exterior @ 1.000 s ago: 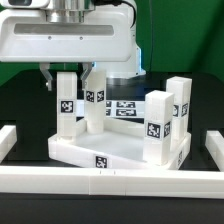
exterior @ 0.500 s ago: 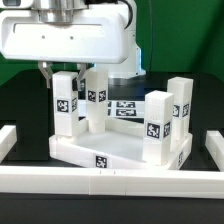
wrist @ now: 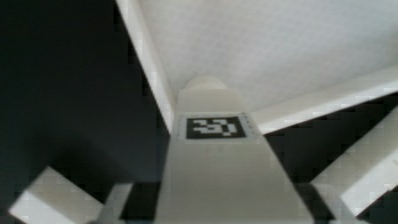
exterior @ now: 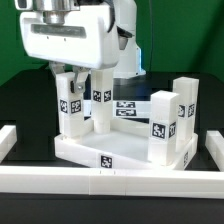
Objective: Assemble desk
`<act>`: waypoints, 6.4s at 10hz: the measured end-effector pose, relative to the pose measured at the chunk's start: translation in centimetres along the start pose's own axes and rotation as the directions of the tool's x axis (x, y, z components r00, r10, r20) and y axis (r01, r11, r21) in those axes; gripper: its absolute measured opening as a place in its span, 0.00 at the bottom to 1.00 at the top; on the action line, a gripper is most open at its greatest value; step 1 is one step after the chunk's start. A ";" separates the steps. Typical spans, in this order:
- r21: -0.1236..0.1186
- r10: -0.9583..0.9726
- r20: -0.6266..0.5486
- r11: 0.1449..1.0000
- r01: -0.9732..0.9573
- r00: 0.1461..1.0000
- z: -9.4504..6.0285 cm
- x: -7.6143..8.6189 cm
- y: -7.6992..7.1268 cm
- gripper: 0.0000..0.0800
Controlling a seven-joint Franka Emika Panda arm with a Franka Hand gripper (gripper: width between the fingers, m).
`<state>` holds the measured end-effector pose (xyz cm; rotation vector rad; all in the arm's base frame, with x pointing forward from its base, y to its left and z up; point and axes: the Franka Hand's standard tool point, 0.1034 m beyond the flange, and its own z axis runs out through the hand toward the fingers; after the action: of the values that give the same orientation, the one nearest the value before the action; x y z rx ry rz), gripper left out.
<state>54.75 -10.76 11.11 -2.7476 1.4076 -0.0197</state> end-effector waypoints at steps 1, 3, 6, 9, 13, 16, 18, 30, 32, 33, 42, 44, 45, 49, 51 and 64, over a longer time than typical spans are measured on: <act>0.000 0.098 0.000 0.995 -0.098 0.995 0.0 0.0 0.0 0.36; 0.005 0.260 -0.001 0.966 -0.260 0.966 0.0 0.0 -0.2 0.36; 0.003 0.258 -0.002 0.966 -0.258 0.966 0.1 0.0 -0.3 0.37; -0.011 0.056 -0.016 0.998 -0.056 0.998 -0.2 0.3 -0.5 0.78; -0.012 -0.275 -0.020 0.961 0.275 0.961 -0.5 0.3 -1.1 0.81; -0.018 -0.489 -0.017 0.873 0.488 0.872 -0.5 0.4 -1.1 0.81; -0.052 -0.628 -0.015 0.778 0.626 0.778 -0.6 0.4 -1.4 0.81; -0.060 -0.883 0.016 0.467 0.882 0.469 -0.2 0.0 -0.4 0.36; -0.061 -0.797 0.006 0.602 0.796 0.604 -0.2 0.1 -0.4 0.36; -0.061 -0.754 0.002 0.656 0.753 0.657 -0.2 0.1 -0.4 0.36; -0.010 0.000 -0.025 1.000 0.000 1.000 0.1 0.1 -0.7 0.36; -0.014 0.136 -0.013 0.991 -0.136 0.991 0.1 0.1 -0.7 0.36; -0.011 0.188 -0.008 0.982 -0.188 0.982 0.1 0.1 -0.7 0.36; 0.018 0.334 -0.012 0.943 -0.334 0.943 0.1 0.4 -0.7 0.36; 0.019 0.365 -0.011 0.931 -0.365 0.931 0.1 0.4 -0.7 0.36; -0.019 -0.517 -0.019 0.856 0.516 0.856 0.4 -0.7 -1.6 0.81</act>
Offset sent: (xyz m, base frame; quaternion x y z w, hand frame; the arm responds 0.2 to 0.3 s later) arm -0.0008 0.0014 -0.0015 -0.0302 0.0035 0.1891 0.9815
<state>55.67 -9.27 10.80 -3.0506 0.6255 -0.0654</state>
